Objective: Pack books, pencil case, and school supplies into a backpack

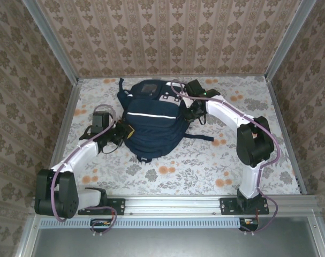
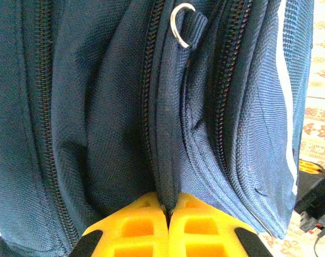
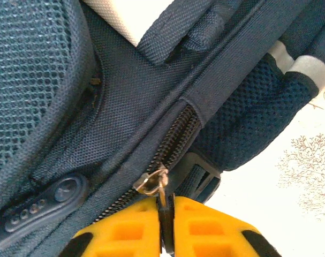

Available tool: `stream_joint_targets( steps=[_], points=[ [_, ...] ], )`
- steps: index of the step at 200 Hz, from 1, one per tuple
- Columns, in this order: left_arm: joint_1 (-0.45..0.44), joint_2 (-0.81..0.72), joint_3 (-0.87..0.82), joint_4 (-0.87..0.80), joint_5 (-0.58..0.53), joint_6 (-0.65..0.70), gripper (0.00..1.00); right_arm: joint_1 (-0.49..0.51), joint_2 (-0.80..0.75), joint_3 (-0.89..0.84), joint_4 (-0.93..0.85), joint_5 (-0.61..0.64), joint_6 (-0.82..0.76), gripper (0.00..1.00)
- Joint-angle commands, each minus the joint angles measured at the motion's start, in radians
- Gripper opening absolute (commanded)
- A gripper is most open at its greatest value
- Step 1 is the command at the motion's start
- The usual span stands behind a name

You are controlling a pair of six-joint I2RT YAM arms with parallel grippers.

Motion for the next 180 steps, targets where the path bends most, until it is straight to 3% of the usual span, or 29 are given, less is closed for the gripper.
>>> stream_joint_targets(
  steps=[1, 28, 48, 67, 97, 180],
  points=[
    [0.033, -0.010, -0.007, -0.168, -0.043, 0.079, 0.00, -0.041, -0.070, -0.001, -0.020, 0.004, 0.028, 0.23],
    [0.038, -0.001, 0.019, -0.175, -0.032, 0.101, 0.00, -0.041, -0.164, -0.072, 0.013, -0.103, -0.007, 0.48],
    [0.044, 0.007, 0.034, -0.180, -0.034, 0.113, 0.00, -0.040, -0.198, -0.111, 0.027, -0.166, -0.059, 0.59],
    [0.058, 0.010, 0.050, -0.190, -0.045, 0.124, 0.00, -0.022, -0.172, -0.090, -0.020, -0.257, -0.137, 0.61],
    [0.104, 0.024, 0.074, -0.196, -0.063, 0.150, 0.00, 0.033, -0.120, -0.043, -0.065, -0.266, -0.249, 0.62],
    [0.173, 0.093, 0.111, -0.206, -0.049, 0.196, 0.00, 0.066, 0.047, 0.071, -0.015, -0.420, -0.341, 0.66]
  ],
)
